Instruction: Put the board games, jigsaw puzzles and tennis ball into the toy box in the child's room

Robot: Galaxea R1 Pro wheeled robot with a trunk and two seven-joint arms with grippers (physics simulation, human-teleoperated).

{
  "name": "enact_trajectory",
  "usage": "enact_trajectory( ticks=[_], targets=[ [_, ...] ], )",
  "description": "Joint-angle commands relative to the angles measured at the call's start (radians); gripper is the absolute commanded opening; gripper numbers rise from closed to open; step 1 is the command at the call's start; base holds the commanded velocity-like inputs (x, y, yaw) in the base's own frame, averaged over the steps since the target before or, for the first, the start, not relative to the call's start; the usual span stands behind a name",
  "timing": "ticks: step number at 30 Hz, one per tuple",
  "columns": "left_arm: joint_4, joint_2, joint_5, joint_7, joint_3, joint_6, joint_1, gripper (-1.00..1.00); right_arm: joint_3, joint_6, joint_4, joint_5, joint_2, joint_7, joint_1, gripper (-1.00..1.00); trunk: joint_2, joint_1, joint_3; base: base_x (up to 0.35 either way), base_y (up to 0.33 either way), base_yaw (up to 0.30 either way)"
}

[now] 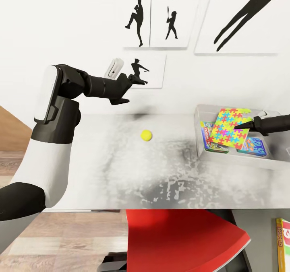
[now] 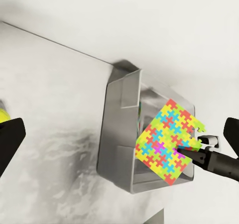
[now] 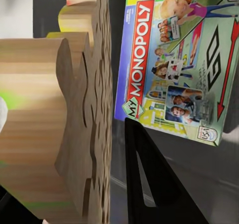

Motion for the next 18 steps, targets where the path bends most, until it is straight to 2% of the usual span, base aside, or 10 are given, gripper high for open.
enact_trajectory(
  ticks=[1,14,18],
  targets=[
    [0.0,0.0,0.008,0.01,0.001,0.003,-0.001,1.0,-0.004,0.009,0.0,0.01,0.0,0.008,-0.001,-1.0,-0.002,0.001,-0.002,0.0,0.0,0.0],
    [0.0,-0.001,0.008,0.01,0.001,0.003,-0.001,1.0,-0.007,0.01,-0.001,0.01,-0.004,0.008,-0.002,-1.0,-0.002,0.001,-0.018,0.0,0.0,0.0],
    [0.0,-0.001,0.009,0.01,0.0,0.003,-0.001,1.0,-0.021,0.004,-0.001,0.009,-0.005,0.008,-0.003,-1.0,-0.002,0.001,-0.024,0.0,0.0,0.0]
  ],
)
